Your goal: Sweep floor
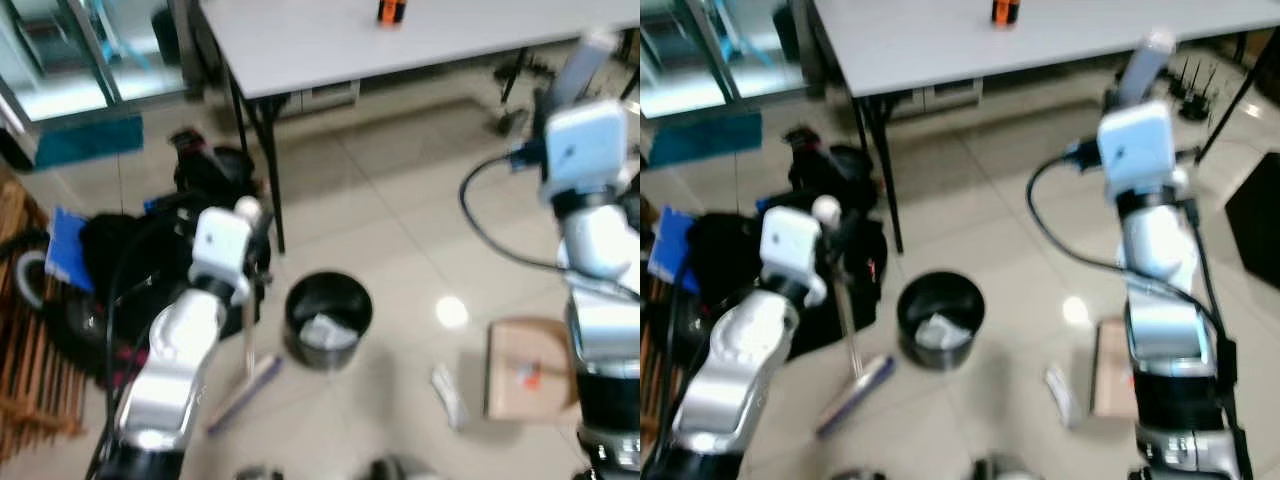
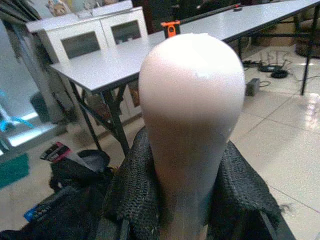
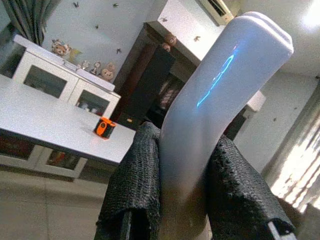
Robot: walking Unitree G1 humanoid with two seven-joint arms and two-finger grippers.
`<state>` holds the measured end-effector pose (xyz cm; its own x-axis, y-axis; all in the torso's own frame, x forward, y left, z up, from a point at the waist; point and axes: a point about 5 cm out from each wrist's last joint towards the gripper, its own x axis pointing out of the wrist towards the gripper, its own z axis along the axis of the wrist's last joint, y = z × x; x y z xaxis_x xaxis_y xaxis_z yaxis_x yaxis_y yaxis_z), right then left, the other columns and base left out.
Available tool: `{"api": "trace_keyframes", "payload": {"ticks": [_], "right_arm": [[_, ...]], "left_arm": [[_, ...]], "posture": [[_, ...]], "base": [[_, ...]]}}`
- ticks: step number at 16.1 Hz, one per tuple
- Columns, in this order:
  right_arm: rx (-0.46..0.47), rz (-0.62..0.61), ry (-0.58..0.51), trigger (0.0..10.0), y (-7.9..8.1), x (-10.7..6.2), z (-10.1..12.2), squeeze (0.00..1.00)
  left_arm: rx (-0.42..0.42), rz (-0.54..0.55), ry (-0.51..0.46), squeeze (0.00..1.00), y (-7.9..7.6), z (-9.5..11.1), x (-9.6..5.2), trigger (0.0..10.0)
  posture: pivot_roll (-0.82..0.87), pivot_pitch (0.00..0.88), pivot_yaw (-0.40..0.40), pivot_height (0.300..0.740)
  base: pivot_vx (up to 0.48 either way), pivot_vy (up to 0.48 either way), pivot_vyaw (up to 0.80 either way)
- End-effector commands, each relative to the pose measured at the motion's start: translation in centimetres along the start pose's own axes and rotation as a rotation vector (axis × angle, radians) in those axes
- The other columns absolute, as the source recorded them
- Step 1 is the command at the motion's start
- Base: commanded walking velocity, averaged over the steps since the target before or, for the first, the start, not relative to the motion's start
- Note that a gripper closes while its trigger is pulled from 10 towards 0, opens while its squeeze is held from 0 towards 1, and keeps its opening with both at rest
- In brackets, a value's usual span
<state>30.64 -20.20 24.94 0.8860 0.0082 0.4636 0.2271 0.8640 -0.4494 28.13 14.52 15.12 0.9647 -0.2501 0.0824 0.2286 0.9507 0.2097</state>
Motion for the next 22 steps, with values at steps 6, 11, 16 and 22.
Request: {"api": "trace_keyframes", "payload": {"ticks": [6, 11, 16, 22], "right_arm": [[0.373, -0.094, 0.043, 10.0, 1.1, -2.0, -1.9, 0.00], [0.456, -0.046, 0.067, 10.0, 3.6, -2.7, -2.0, 0.00], [0.520, -0.045, 0.111, 10.0, 4.6, -3.4, -2.6, 0.00], [0.555, -0.007, 0.134, 10.0, 5.8, -3.6, -2.4, 0.00]], "left_arm": [[0.001, 0.010, -0.020, 0.00, -0.1, 0.7, 0.0, 10.0], [0.001, 0.027, -0.028, 0.00, -0.1, 1.0, 0.5, 10.0], [0.001, 0.029, -0.036, 0.00, -0.1, 1.3, 0.8, 10.0], [-0.044, 0.069, 0.006, 0.00, 0.7, 1.2, 1.2, 10.0]], "posture": [[-0.06, 0.094, 0.045, 0.740], [-0.06, 0.098, 0.048, 0.740], [-0.06, 0.095, 0.052, 0.740], [-0.05, 0.084, 0.050, 0.740]], "base": [[0.000, -0.477, 0.00], [0.000, -0.471, 0.00], [0.000, -0.466, 0.00], [0.000, 0.168, 0.00]]}}
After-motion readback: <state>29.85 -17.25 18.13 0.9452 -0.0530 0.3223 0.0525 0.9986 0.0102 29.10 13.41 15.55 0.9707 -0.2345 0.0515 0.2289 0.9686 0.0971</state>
